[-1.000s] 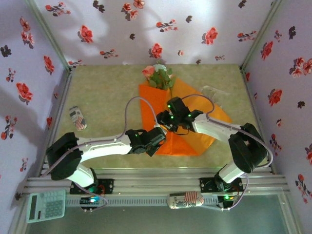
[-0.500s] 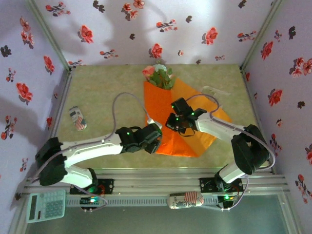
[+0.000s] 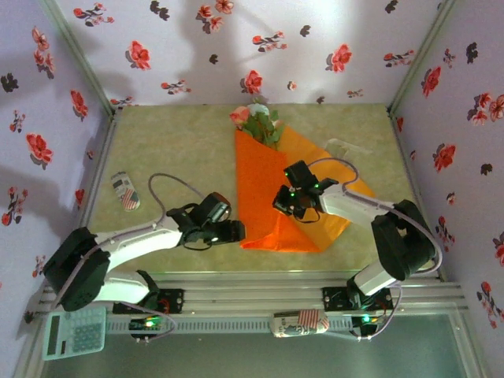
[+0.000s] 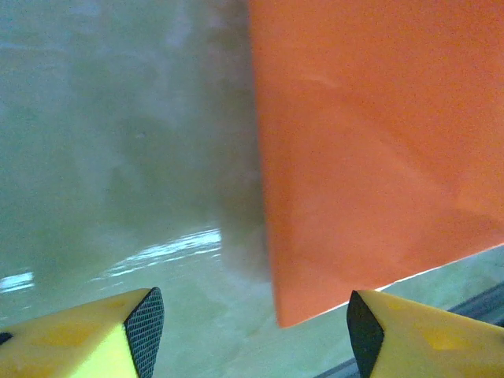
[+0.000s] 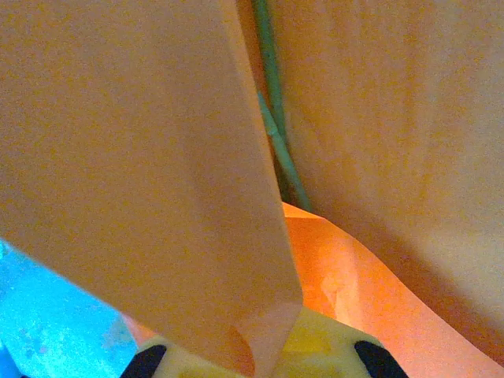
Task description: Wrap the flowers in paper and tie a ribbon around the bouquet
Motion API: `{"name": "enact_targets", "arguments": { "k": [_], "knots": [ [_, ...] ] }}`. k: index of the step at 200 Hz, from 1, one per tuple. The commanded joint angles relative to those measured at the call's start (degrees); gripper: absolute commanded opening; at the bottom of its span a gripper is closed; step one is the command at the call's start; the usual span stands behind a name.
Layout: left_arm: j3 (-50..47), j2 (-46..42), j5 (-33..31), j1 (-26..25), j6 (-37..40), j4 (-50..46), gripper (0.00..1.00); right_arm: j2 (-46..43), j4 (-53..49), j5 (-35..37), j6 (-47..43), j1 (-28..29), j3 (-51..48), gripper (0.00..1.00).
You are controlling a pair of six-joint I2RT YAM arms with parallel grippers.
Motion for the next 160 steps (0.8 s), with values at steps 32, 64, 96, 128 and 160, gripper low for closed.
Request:
{"name": "enact_targets", "arguments": {
  "k": [32, 64, 96, 128, 160],
  "knots": [
    [-0.84, 6.08, 5.73, 0.64, -1.92, 8.75, 0.54, 1.33, 2.17, -2.06, -0.35, -0.37, -1.13, 0.0],
    [-0.67, 7.95, 5.42, 1.41, -1.07, 9.71, 0.5, 1.69, 3.43, -2.88, 0.4, -0.4, -1.95, 0.0],
    [-3.87, 8.06, 5.42, 1.87, -3.56, 15.55, 0.44, 1.95, 3.48, -2.5, 0.42, -0.38, -2.44, 0.0],
    [-6.78, 7.54, 5.68, 1.9, -5.86, 19.94, 0.31, 2.49, 3.38, -2.58, 0.05, -0.36, -2.64, 0.0],
    [-7.8, 7.45, 5.68, 2.16, -6.36, 20.85, 0.15, 2.96, 3.08, -2.18, -0.03, -0.36, -2.94, 0.0]
  ]
}}
